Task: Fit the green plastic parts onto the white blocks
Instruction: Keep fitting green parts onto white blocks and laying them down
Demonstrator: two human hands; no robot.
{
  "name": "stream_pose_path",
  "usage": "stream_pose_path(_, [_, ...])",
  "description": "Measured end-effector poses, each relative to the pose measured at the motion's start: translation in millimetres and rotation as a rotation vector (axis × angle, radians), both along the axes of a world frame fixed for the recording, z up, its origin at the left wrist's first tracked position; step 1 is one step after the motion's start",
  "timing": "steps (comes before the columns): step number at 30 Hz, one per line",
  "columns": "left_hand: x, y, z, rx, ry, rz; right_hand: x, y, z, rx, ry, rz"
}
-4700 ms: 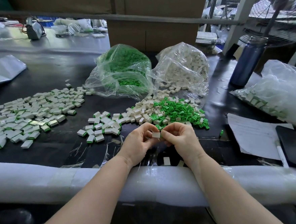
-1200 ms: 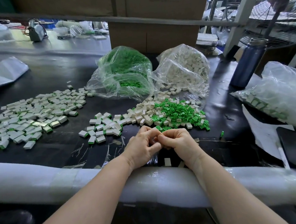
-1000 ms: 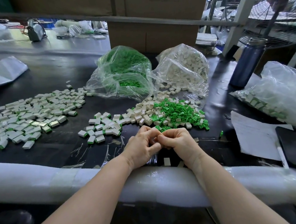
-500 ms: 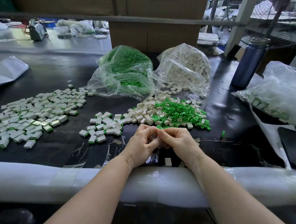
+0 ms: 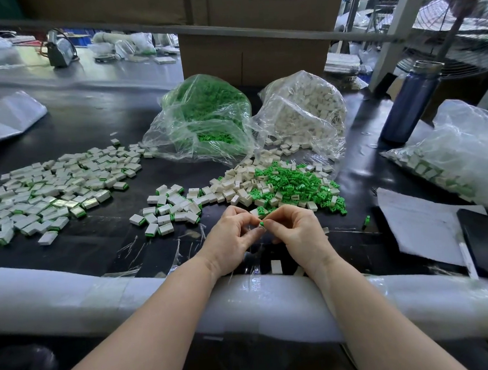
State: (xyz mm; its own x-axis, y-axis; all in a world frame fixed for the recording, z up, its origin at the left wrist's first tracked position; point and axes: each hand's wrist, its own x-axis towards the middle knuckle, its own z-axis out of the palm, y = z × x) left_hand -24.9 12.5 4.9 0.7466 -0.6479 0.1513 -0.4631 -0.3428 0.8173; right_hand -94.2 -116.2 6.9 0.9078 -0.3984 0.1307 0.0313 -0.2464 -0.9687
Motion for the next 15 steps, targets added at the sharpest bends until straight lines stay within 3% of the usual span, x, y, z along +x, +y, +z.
stream_pose_path(8, [1.0,0.0,-0.6,-0.043,0.006,0.012,1.5,-0.7,-1.8,-0.044,0.009,-0.005])
stream_pose_path(15, [1.5,1.2,1.4,-0.184,0.182,0.054,0.8,-3.4,-0.2,0.065,-0.014,-0.072])
